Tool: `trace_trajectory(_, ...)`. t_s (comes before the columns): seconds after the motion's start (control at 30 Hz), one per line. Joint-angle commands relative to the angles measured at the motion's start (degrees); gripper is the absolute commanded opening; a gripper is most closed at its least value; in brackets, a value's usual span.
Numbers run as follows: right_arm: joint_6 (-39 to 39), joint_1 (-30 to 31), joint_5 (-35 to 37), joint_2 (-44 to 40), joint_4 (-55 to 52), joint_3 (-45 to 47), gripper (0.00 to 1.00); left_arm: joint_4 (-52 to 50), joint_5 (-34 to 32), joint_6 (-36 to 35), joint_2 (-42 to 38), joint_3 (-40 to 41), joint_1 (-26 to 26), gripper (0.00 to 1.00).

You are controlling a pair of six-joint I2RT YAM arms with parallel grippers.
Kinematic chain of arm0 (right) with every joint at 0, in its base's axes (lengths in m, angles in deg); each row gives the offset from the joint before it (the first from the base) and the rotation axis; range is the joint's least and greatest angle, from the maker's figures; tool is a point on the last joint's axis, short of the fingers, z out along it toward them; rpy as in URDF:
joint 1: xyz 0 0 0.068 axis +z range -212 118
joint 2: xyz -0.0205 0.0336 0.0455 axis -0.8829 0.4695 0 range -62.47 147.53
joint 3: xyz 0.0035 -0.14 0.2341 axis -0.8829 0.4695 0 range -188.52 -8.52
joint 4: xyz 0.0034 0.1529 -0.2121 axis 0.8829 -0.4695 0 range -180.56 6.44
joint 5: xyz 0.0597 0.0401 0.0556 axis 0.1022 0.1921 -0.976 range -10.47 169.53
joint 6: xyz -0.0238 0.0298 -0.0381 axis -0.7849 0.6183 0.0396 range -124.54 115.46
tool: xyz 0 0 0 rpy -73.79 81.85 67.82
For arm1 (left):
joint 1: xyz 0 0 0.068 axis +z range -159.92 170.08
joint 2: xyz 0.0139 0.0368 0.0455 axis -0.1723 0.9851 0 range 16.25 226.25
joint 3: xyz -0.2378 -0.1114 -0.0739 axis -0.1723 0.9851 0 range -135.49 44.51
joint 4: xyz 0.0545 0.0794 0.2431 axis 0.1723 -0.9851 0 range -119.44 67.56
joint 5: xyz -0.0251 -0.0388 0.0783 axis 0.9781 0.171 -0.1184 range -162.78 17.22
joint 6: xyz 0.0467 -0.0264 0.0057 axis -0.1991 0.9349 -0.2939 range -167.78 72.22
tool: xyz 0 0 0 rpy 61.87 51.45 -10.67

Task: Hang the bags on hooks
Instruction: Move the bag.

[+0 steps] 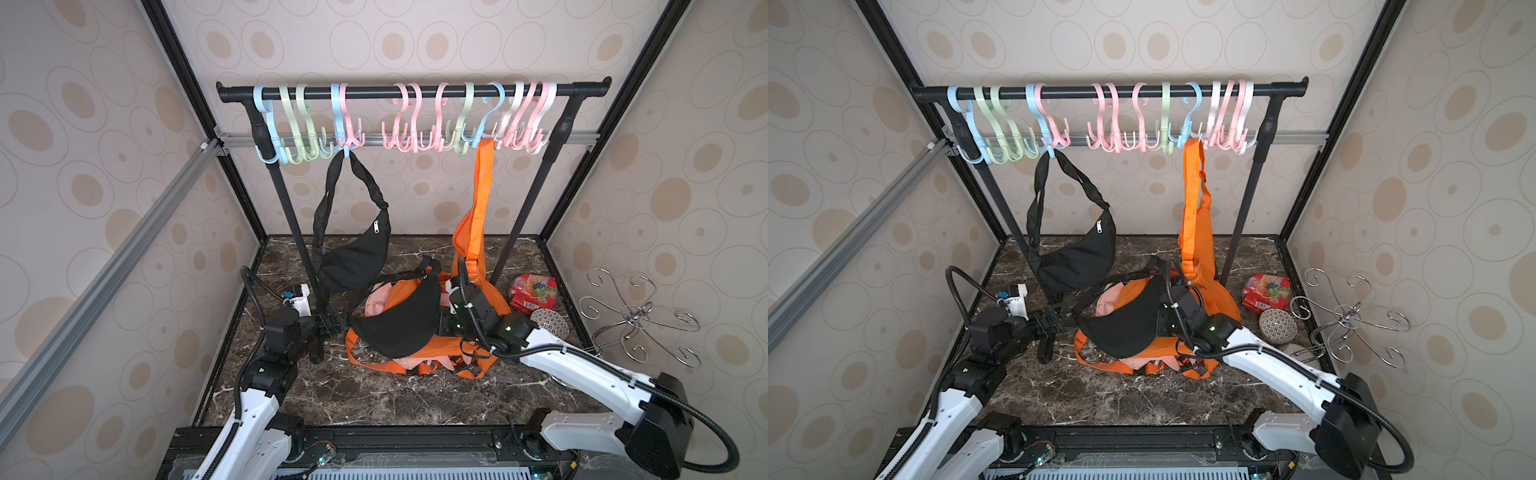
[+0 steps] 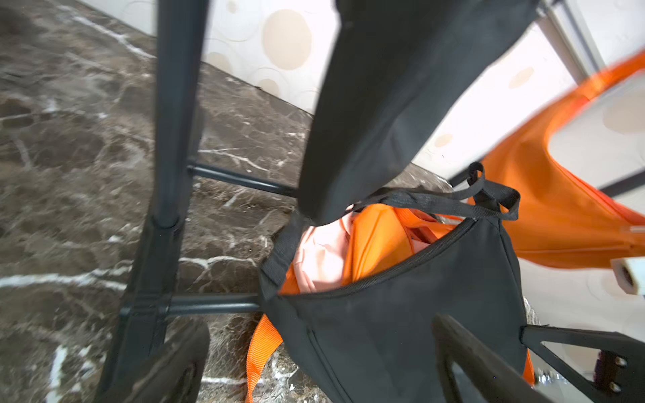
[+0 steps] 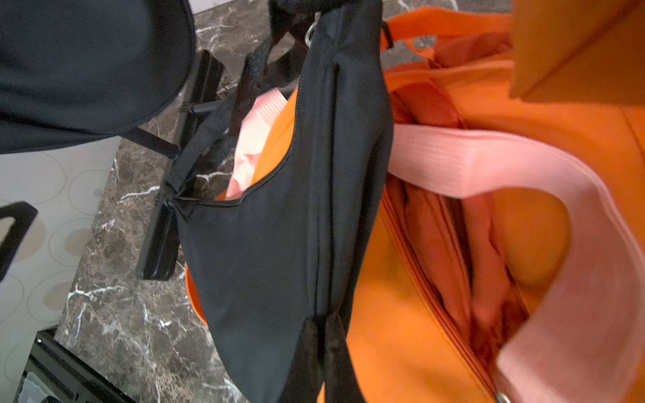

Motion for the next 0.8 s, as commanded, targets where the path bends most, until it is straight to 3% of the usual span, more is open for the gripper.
trace_trajectory(0.0,3.01,0.23,-0.37,-4.2,-9.36,5.42,0.0,1.21,2.79,-7.28,2.01,-2.05,-3.29,0.98)
trace_trajectory(0.2,2.87,0.3,-3.85,-9.09,-13.14,9.05,0.01,-0.9,-1.26,-11.74,8.45,-4.46,-10.78,0.96)
trace_trajectory(0.3,0.15,0.36,-4.42,-10.0,-14.46,7.85,0.4,-0.27,-3.41,-11.52,9.22,-4.56,-11.44,0.97)
trace_trajectory(0.37,-1.61,0.45,-3.29,-10.25,-15.42,6.1,0.48,0.28,-3.03,-10.98,10.7,-4.57,-12.13,0.97)
trace_trajectory(0.57,-11.35,1.83,-0.35,-8.63,-20.7,-2.16,0.52,-0.82,-8.85,-11.52,18.21,-5.6,-18.66,0.99)
trace_trajectory(0.77,-20.65,2.29,1.8,-10.28,-21.5,-7.98,0.53,-2.34,-14.52,-13.71,26.37,-8.16,-19.96,0.97)
